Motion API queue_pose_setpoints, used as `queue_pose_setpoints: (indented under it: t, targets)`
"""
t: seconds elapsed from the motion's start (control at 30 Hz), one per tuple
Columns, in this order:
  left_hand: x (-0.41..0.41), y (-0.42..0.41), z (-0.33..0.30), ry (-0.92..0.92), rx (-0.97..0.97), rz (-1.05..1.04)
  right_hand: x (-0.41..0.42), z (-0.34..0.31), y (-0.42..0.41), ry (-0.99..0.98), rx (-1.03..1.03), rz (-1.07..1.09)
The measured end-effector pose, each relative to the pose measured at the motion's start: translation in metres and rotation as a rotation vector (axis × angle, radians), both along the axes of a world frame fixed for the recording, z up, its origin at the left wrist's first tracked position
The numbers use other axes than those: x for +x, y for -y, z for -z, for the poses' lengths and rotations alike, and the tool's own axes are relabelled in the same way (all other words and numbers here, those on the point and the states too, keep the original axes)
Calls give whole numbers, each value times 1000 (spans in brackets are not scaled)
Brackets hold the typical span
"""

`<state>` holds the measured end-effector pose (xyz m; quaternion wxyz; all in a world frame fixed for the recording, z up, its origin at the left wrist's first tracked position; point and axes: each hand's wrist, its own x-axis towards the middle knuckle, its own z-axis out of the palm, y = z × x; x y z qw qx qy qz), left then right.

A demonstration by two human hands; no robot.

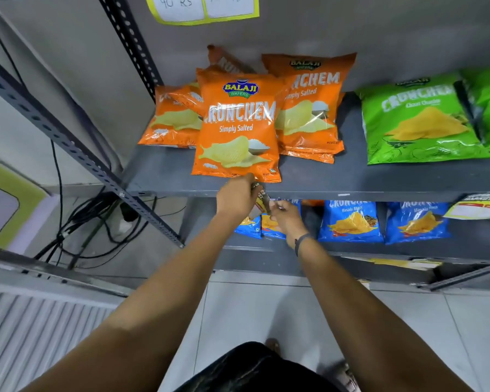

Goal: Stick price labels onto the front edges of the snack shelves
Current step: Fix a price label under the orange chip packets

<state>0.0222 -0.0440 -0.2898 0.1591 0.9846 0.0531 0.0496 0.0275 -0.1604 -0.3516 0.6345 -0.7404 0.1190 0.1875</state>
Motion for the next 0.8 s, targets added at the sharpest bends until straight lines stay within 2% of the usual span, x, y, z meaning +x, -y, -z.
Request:
queue_pose_setpoints:
  t: [0.2,0.33,0.43,0.53,0.67,0.73,0.8]
  targets:
    - [4,-2,-3,-77,-89,7,4,7,10,80,-35,8]
    - [-10,-21,6,-10,-100,63,-5,-3,20,296,-186,-109]
    - [-20,-36,14,57,43,131,-10,-15,20,494,-575,-195]
    - [-23,-40,23,40,247,192,-7,-25,14,713,-955,-298]
    - [-17,-38,30,-2,413,172,-7,-33,6,757,-1412,-443]
    - [-14,-36,28,-9,414,132,-6,-38,2,755,-1506,-452]
    - [-10,-33,25,-11,421,106,-4,-39,0,708,-1472,-468]
